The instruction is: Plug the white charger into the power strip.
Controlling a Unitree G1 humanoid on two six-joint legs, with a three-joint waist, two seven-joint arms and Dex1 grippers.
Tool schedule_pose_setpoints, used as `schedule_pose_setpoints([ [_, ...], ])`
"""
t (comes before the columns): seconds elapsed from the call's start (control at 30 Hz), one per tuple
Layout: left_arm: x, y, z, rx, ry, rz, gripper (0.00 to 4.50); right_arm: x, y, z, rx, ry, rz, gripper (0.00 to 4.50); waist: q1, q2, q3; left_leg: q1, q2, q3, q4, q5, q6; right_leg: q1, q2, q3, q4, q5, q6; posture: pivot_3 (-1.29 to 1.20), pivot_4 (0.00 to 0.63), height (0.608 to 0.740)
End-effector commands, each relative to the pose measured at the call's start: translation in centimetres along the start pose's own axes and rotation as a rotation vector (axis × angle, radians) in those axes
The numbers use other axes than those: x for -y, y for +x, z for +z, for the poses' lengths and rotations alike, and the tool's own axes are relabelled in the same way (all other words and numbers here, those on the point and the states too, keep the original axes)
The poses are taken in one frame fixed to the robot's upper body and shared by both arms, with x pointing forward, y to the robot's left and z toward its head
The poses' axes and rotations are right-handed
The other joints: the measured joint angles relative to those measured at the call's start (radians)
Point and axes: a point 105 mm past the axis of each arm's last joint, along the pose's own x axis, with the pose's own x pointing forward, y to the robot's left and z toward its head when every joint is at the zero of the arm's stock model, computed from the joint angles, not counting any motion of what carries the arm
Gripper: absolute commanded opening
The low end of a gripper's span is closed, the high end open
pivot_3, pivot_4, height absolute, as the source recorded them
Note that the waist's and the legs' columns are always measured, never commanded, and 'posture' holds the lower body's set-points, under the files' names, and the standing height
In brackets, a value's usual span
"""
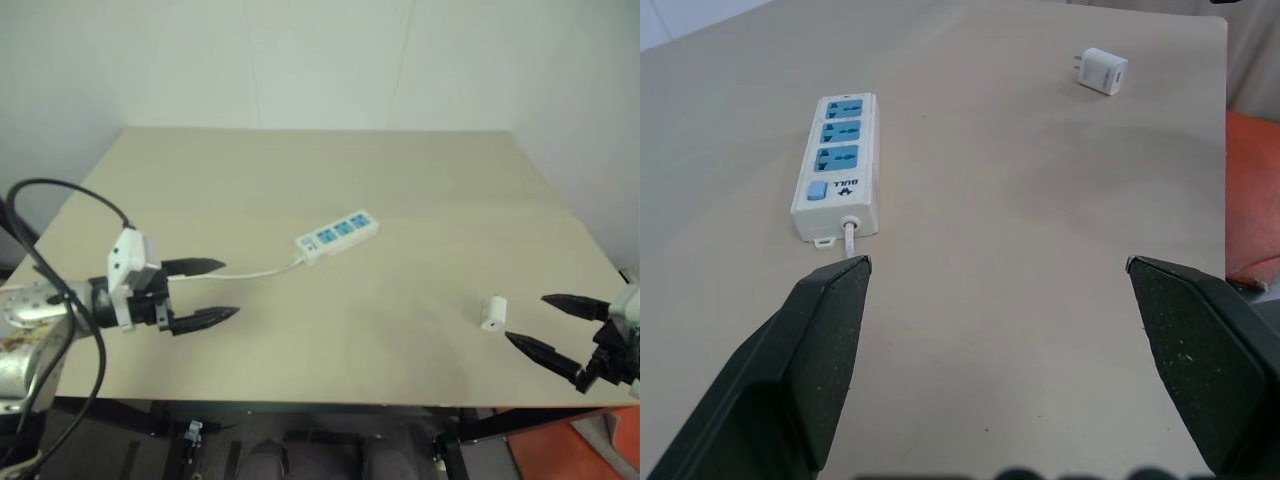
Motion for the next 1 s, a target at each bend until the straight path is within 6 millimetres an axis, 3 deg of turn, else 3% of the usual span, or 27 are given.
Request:
schedule_pose_setpoints([
  [0.03, 0.19, -0.05, 1.06, 0.023, 0.032, -0.011, 4.45, 0.04, 0.04, 0.98, 0.01, -0.055, -0.014, 4.5, 0.0, 0.0, 0.0, 0.0, 0.0, 0.0, 0.0, 0.0, 0.0, 0.0, 0.0, 0.0, 0.0, 0.0, 0.0, 0.0, 0.15, 0.74],
  [1.0, 0.23, 0.22, 0.95, 0.027, 0.029, -0.024, 4.45, -0.96, 0.5, 0.79, -0.006, -0.188, 0.006, 4.5, 0.0, 0.0, 0.0, 0.0, 0.0, 0.0, 0.0, 0.0, 0.0, 0.0, 0.0, 0.0, 0.0, 0.0, 0.0, 0.0, 0.15, 0.74],
])
